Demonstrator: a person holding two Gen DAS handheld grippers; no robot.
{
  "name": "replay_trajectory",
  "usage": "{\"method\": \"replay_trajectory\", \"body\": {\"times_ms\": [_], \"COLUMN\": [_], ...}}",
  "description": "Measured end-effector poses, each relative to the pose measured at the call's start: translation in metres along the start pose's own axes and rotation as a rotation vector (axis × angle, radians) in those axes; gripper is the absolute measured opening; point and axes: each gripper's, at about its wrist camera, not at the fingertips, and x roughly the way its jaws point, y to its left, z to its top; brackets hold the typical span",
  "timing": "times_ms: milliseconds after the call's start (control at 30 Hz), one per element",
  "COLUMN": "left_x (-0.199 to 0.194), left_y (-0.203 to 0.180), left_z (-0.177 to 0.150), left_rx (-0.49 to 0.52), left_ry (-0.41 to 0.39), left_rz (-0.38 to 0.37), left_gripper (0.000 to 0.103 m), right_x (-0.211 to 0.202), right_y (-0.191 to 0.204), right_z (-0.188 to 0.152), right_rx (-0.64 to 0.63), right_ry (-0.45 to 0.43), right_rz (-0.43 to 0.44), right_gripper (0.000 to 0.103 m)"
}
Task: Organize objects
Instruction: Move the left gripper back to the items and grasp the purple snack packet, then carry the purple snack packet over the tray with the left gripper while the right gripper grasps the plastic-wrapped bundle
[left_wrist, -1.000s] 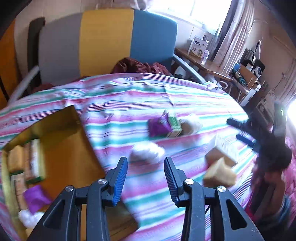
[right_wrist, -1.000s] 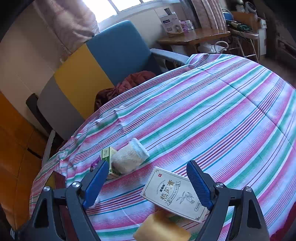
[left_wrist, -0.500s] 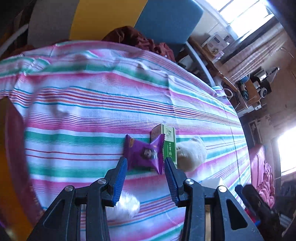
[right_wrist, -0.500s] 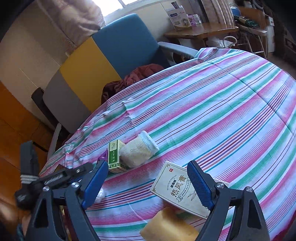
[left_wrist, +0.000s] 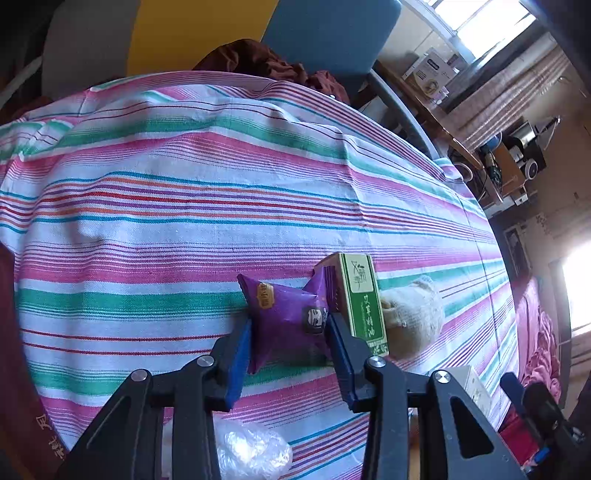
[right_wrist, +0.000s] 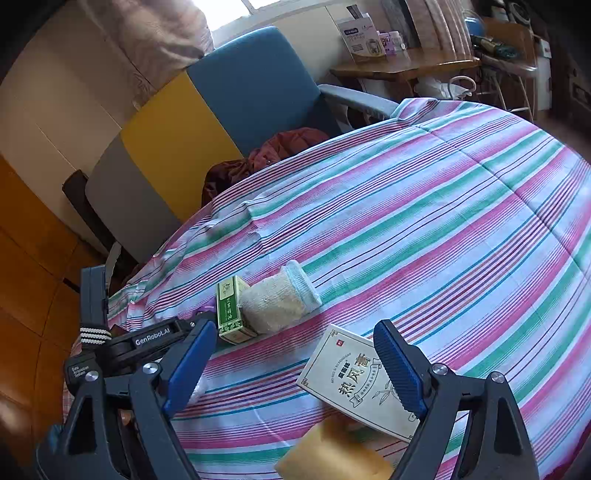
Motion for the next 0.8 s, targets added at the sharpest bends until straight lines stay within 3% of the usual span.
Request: {"method": "replay_trajectory", "body": {"times_ms": [300,400,633,800], "left_x": [-0.057,-0.09,-0.15,-0.184], "left_y": [-0.008,-0.001,0.025,0.062], "left_z": [-0.014,-0.023,-0.059,-0.092], "left_rx": [0.117,0.126,0.134,0.092], "left_ry": [-0.117,-0.165,-0.233,-0.259], "left_rz": [0.009,-0.008,-0.003,-0.007], "left_gripper": [0.038,0.038,0.038,0.038], "right_x": [0.001,0.002,0.013,0.027], "right_y": [-0.007,0.0,0.055,0.103], "right_z": [0.003,0.002,-0.025,-0.054], "right_rx": [0.013,-0.014,-0.253,-0.468], "right_ry": [-0.011,0.003,0.097,0.178], "right_rz": [-0.018,0.025,0.173,0.197], "right_gripper": [0.088,0.088,0.087,0.086]}}
